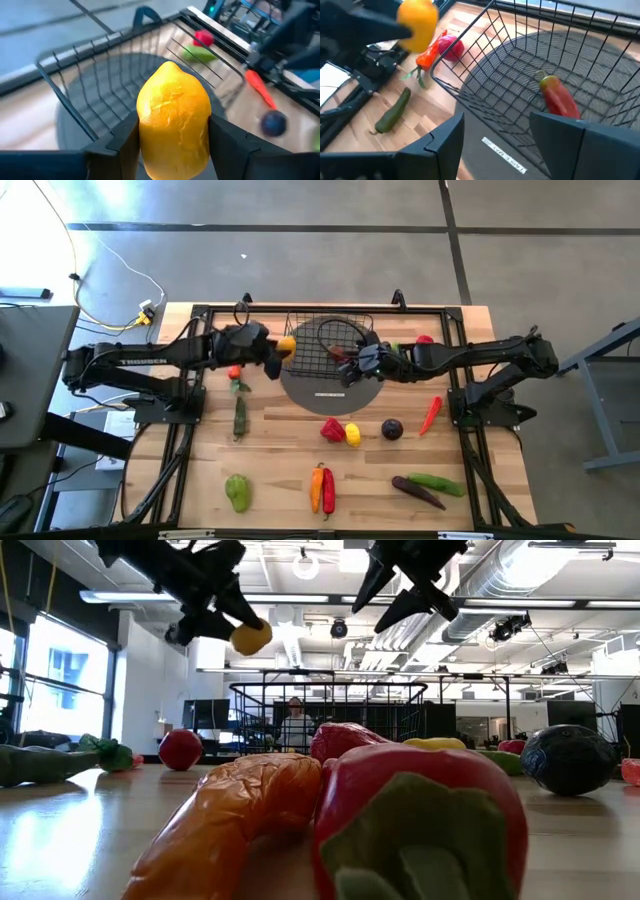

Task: Build produce basket
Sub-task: Put the left lemon into the wire basket

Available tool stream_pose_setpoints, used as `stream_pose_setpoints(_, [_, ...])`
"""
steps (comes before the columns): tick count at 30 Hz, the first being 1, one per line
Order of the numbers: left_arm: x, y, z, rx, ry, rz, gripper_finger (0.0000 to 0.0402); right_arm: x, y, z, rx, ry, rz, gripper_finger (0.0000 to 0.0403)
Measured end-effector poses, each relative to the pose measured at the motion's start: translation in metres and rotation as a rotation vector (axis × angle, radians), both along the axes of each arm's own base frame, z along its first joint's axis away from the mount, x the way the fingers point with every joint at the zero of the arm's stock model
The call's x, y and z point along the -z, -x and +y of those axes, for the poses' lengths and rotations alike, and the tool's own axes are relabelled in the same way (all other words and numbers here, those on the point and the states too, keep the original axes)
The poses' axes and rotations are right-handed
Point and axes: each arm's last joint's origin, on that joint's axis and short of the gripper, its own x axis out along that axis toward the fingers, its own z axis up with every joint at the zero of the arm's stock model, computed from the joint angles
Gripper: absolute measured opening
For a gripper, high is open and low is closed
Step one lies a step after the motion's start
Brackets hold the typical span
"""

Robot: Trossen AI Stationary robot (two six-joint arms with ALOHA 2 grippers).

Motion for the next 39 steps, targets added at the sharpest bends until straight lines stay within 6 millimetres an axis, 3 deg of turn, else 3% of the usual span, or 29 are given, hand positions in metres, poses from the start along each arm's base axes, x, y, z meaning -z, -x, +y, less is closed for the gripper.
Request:
stream_pose_setpoints(6, [0.003,-0.006,0.019,0.004,-0.093,0.016,0.0180,0.000,0.000,0.002,-0.004,-0.028,-0.009,0.0209])
stream_pose_setpoints(16, [0.026,-0.023,0.035,0.040,-0.063,0.052,0.0181,0.001,-0.001,0.003,-0.040,-0.061,-0.007,0.0209])
stream_pose_setpoints(32, [0.031,-0.028,0.036,0.092,-0.066,0.064,0.0214,0.013,0.011,0.006,-0.118,-0.213,0.161,0.0209])
stream_pose_setpoints(39, [0.030,-0.029,0.036,0.082,-0.047,0.038,0.0222,0.015,0.013,0.017,-0.156,-0.254,0.190,0.0209])
